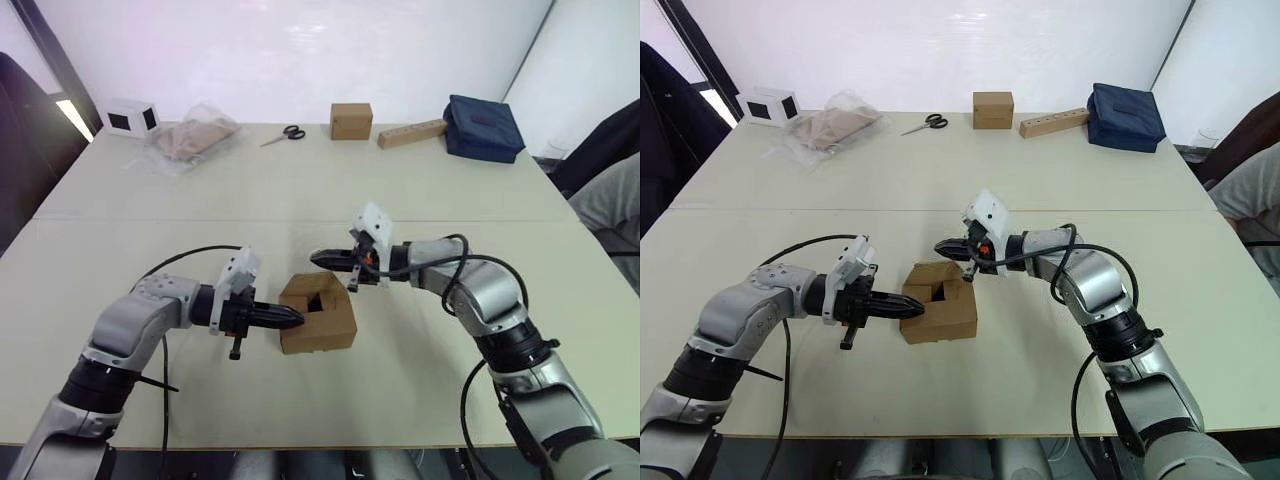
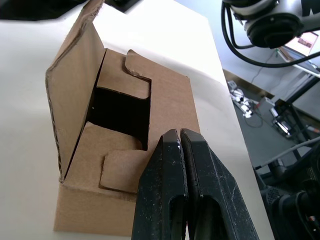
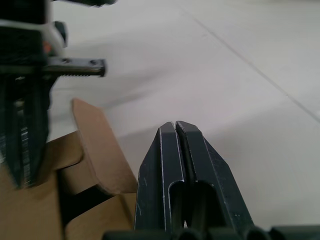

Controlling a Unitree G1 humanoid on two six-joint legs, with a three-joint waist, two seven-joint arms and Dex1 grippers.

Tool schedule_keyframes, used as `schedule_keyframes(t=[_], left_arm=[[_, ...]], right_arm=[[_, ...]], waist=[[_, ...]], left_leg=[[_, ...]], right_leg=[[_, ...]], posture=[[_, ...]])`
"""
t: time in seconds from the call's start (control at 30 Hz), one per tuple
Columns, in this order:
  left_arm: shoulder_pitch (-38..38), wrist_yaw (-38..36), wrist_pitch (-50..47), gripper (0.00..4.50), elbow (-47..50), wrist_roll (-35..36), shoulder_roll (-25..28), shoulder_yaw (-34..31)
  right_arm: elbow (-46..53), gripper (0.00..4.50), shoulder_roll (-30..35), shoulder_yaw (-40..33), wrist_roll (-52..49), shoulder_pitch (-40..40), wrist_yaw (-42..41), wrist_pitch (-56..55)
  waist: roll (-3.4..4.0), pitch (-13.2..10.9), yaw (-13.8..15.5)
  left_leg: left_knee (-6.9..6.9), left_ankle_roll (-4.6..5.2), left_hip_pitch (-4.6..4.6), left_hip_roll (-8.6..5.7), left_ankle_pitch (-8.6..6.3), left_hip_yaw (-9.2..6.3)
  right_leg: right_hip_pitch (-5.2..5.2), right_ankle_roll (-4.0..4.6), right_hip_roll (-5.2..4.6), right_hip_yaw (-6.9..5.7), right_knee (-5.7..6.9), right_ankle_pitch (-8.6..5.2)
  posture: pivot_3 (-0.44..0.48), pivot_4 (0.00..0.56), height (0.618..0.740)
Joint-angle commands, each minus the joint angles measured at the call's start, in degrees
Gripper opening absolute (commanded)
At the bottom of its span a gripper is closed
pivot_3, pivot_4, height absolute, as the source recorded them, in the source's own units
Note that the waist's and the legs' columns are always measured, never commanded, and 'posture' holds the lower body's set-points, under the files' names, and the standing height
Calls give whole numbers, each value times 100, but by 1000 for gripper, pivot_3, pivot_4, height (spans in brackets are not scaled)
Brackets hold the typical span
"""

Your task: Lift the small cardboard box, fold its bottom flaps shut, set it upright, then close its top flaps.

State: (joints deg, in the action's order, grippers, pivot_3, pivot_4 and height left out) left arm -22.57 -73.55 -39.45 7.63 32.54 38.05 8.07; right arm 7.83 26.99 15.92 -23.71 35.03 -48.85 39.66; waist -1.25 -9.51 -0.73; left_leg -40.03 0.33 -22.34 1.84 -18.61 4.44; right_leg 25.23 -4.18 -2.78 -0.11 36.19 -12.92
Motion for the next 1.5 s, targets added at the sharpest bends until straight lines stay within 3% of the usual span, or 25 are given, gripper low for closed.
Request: schedule_keyframes(t=[0.03,0.3,0.7,0.87,1.07,1.3,1.5], left_arm=[[16,38,53,62,87,16,9,-22],[-15,-17,-70,62,161,156,124,-132],[-111,-541,-641,62,359,892,1115,-794],[-1011,-173,-517,62,-439,687,438,-586],[-1412,-2,90,62,-946,67,-253,-100],[-1353,46,674,62,-1229,-475,-718,357],[-1249,1,1081,62,-1283,-849,-807,568]], right_arm=[[558,0,96,112,-12,-235,-90,107],[1062,0,123,199,-9,-736,9,334],[981,0,22,223,196,-902,134,173],[1400,0,65,38,81,-1018,301,345],[1864,0,137,-82,-58,-1242,445,600],[2273,0,208,-201,-171,-1383,599,870],[2498,0,284,-282,-294,-1336,649,1058]], waist=[[0,0,-2],[0,0,-1],[2,-1,-7],[1,-1,101],[2,0,74],[1,-1,87],[1,-1,94]], left_leg=[[0,0,0,0,0,0],[-1,0,3,1,0,1],[-1,0,6,3,0,1],[-4,-5,5,-1,3,-4],[-6,-6,3,-10,3,5],[-4,-6,-2,-8,3,2],[-4,-6,-2,-7,3,0]], right_leg=[[0,0,1,0,0,0],[-1,7,3,0,0,-4],[-2,20,5,1,1,-11],[-7,19,4,-4,2,-11],[-4,0,11,3,-2,0],[2,1,16,0,-2,0],[1,6,16,1,-2,-3]], posture=[[0,150,740],[0,150,740],[0,150,740],[0,150,740],[0,150,740],[0,150,740],[0,150,740]])
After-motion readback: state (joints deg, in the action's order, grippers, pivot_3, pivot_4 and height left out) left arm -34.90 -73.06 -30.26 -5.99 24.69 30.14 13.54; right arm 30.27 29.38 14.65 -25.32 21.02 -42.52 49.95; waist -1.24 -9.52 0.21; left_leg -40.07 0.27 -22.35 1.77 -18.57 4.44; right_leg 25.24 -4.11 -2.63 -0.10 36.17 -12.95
